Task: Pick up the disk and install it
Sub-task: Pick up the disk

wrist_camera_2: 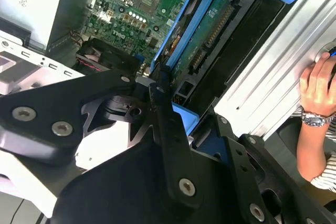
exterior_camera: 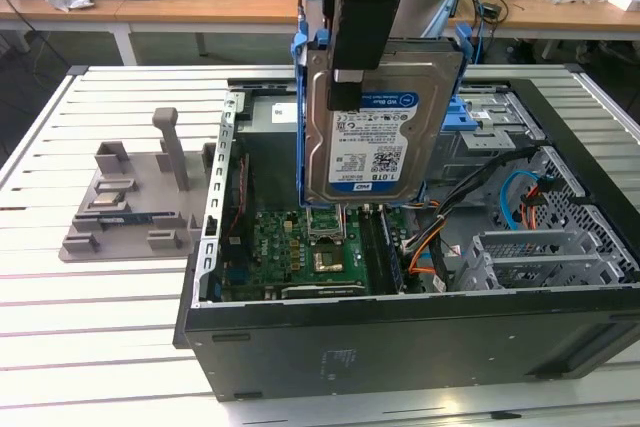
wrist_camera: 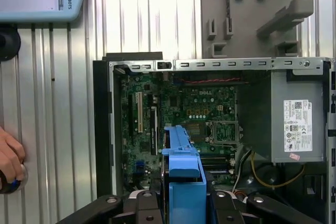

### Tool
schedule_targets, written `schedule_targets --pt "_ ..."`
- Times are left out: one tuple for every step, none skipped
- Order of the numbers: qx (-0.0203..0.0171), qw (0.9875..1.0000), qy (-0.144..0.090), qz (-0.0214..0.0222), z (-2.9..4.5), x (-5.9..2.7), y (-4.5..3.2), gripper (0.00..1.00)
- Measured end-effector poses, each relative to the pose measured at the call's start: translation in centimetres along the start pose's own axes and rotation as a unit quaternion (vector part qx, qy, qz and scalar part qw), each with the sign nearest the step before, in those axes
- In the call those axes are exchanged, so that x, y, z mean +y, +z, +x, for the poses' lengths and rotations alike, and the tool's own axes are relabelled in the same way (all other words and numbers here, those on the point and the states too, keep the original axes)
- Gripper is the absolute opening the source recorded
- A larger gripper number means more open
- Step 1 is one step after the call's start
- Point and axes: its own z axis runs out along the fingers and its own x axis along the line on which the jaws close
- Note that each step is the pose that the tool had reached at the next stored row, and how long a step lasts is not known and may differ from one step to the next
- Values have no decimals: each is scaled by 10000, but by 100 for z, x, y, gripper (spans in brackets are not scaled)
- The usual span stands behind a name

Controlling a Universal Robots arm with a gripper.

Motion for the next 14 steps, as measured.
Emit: schedule_targets --pt "0 10000 0 0 10 0 1 37" --pt "0 10000 0 0 19 -1 1 37" --pt "0 10000 0 0 29 -1 1 37" --pt "0 10000 0 0 37 -1 2 37" --pt "0 10000 0 0 50 -2 2 37" --pt "0 10000 0 0 60 -2 2 37" --pt "0 10000 0 0 75 -3 3 37" --pt "1 10000 0 0 82 -3 3 37" --pt "0 10000 0 0 91 -3 4 37" --pt "0 10000 0 0 99 -4 4 37" --pt "0 10000 0 0 106 -4 4 37" --pt "0 10000 0 0 118 -4 5 37" --pt "0 10000 0 0 126 -5 5 37" --pt "0 10000 -1 0 140 -5 5 37"
